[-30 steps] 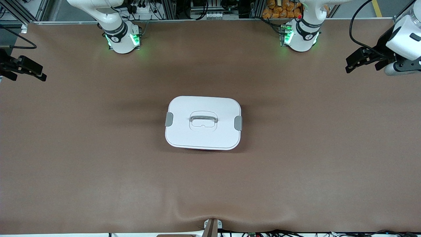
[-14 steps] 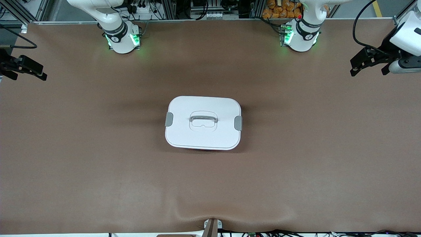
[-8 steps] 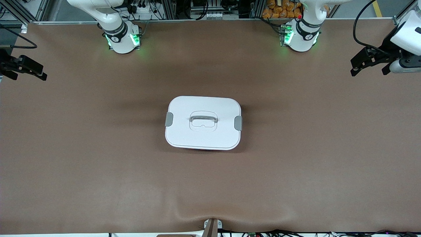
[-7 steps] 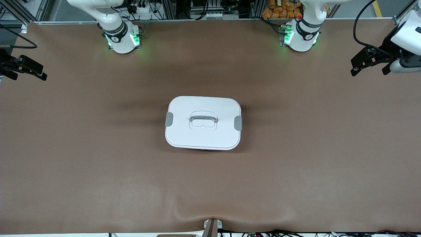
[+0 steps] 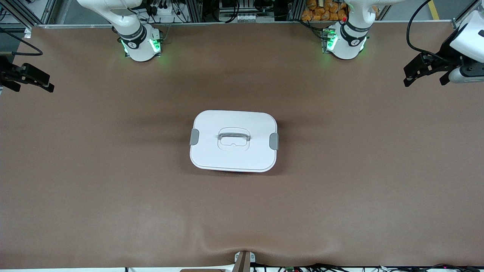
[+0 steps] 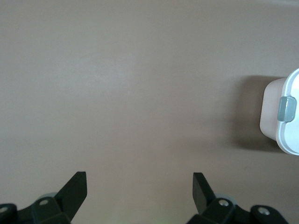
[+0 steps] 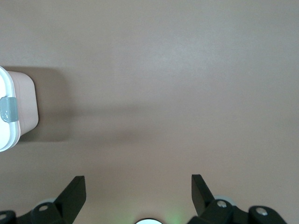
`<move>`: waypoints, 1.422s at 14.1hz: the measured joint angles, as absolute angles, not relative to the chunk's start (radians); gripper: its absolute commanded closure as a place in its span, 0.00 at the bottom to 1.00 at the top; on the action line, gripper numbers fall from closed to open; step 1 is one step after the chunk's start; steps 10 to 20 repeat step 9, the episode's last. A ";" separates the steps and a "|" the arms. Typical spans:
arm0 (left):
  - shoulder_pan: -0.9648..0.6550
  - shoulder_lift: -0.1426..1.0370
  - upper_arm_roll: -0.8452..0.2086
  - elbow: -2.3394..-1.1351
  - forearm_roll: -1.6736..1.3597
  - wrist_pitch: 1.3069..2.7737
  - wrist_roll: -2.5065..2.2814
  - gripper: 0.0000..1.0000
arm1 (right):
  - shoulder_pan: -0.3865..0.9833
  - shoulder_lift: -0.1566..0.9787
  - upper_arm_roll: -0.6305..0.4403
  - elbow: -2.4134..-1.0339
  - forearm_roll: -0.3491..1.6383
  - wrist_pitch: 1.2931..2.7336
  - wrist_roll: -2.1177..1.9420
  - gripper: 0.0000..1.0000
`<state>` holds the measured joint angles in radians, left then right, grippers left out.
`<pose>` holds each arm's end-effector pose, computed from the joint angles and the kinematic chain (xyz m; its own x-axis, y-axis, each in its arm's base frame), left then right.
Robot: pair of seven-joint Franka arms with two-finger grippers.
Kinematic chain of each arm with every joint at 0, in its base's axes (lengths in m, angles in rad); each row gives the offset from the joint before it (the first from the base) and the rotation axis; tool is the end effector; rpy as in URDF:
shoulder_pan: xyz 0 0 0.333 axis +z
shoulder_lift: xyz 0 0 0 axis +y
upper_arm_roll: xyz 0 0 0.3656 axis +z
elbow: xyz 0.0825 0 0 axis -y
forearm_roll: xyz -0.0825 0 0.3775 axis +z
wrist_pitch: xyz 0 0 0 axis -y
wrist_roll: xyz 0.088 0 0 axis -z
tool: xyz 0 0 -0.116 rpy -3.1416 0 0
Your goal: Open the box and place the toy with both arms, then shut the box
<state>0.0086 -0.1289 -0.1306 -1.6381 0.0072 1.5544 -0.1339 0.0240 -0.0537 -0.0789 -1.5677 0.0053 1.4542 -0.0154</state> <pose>0.4958 -0.0656 0.6993 0.9988 0.0124 0.0469 0.0133 -0.9998 -0.0178 0.5151 -0.0291 0.6852 0.9975 -0.0384 -0.0598 -0.0391 -0.9992 -0.0104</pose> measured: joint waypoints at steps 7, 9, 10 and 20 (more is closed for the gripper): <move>0.029 -0.126 -0.130 -1.638 0.007 1.536 -0.135 0.00 | 0.024 -0.054 -0.078 -1.568 0.005 1.454 -0.015 0.00; 0.029 -0.121 -0.130 -1.638 0.007 1.531 -0.135 0.00 | 0.024 -0.054 -0.077 -1.568 0.005 1.454 -0.015 0.00; 0.029 -0.121 -0.130 -1.638 0.007 1.531 -0.135 0.00 | 0.024 -0.054 -0.077 -1.568 0.005 1.454 -0.015 0.00; 0.029 -0.121 -0.130 -1.638 0.007 1.531 -0.135 0.00 | 0.024 -0.054 -0.077 -1.568 0.005 1.454 -0.015 0.00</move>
